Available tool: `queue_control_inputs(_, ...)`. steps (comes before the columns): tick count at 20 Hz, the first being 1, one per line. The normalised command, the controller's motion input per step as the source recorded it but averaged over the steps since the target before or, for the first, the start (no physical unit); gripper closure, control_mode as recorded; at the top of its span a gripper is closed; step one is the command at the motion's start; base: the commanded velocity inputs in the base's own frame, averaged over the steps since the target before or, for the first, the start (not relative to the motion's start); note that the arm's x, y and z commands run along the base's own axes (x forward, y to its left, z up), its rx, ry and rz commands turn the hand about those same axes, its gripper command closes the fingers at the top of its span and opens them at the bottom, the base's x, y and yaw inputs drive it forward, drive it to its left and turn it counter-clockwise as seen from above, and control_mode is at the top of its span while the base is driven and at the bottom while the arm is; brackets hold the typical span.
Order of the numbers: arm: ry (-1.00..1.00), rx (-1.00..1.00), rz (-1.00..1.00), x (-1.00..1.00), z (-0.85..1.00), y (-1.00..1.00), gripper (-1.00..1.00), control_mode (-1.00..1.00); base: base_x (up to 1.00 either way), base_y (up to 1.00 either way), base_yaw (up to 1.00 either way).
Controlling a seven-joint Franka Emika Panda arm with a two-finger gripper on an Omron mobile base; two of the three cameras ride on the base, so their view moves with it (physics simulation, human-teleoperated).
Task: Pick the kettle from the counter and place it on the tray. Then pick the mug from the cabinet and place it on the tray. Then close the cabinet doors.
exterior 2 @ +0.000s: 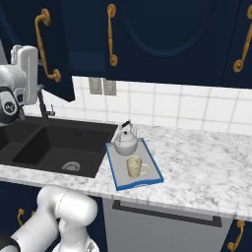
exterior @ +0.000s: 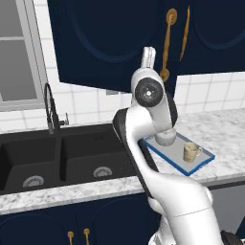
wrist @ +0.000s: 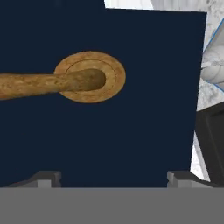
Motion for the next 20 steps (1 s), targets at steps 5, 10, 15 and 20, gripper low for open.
queue_control_inputs(5, 0.15, 0.0, -0.08, 0.88, -0.15, -0.47, -1.0, -1.0, 0.0, 0.0, 0.0)
queue_control_inputs(10, 0.28, 0.04, 0.01, 0.79, -0.02, -0.23, -1.0, -1.0, 0.0, 0.0, 0.0)
queue_control_inputs(15, 0.17, 0.0, 0.02, 0.51, -0.16, -0.14, -1.0, -1.0, 0.0, 0.0, 0.0)
queue_control_inputs(20, 0.0, 0.0, 0.05, 0.58, -0.43, -0.06, -1.0, -1.0, 0.0, 0.0, 0.0)
